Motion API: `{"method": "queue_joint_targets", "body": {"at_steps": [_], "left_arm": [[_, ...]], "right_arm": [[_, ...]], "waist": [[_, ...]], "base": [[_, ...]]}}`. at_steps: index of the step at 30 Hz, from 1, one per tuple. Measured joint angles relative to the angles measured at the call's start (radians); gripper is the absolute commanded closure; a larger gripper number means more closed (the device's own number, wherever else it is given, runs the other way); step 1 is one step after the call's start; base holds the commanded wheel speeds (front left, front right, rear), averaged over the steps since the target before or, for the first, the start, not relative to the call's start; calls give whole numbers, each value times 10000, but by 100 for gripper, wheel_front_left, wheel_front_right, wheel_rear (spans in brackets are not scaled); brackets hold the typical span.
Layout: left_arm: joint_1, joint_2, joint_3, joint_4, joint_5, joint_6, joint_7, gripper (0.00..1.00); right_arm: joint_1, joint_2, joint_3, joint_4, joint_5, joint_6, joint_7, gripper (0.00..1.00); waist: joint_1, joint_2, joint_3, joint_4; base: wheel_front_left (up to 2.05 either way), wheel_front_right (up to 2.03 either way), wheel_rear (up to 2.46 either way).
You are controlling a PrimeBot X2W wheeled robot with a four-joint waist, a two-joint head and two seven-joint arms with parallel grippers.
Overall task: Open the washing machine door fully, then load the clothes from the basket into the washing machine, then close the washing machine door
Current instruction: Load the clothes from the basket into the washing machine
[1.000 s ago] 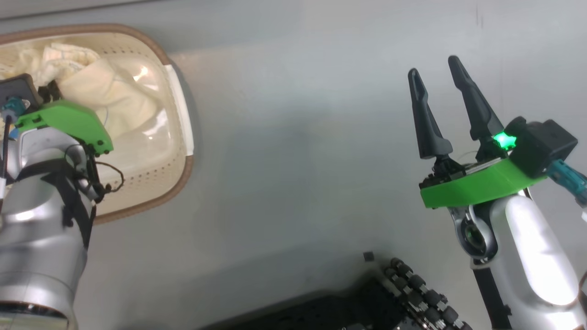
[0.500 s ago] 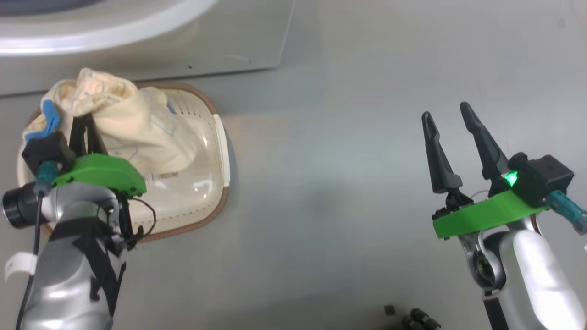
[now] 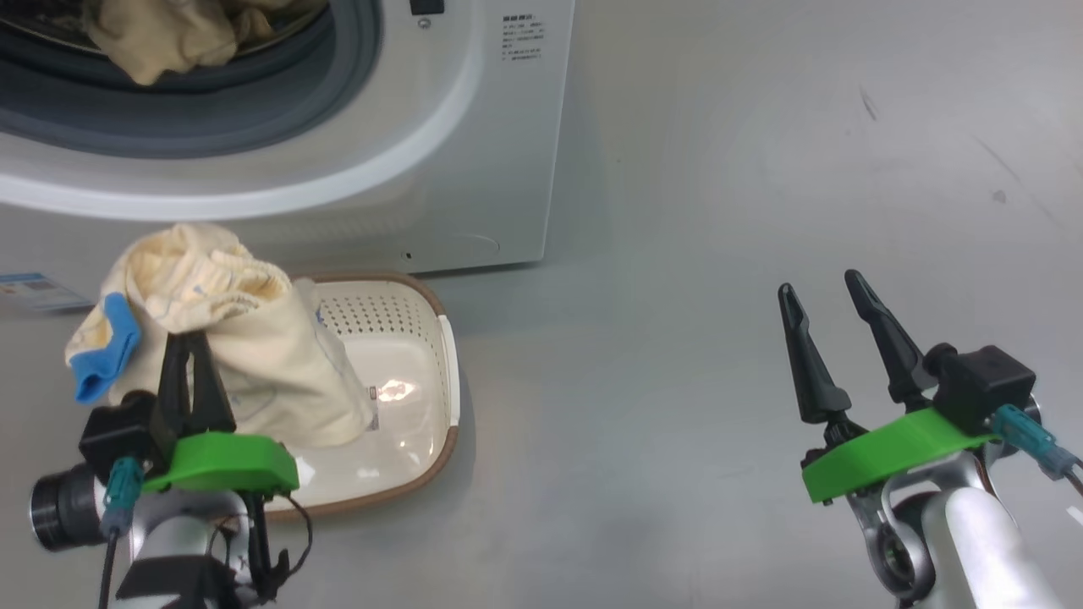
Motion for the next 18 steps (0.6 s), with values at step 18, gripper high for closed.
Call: {"method": "queue_joint_targets", "body": {"at_steps": [18], "left_arm": [[2598, 301, -424, -2387, 176, 464, 968, 100]], "right_arm": [[1405, 2, 303, -516, -249, 0, 426, 0]], "waist": [[0, 0, -2020, 238]], "base": [[0, 0, 0]]}}
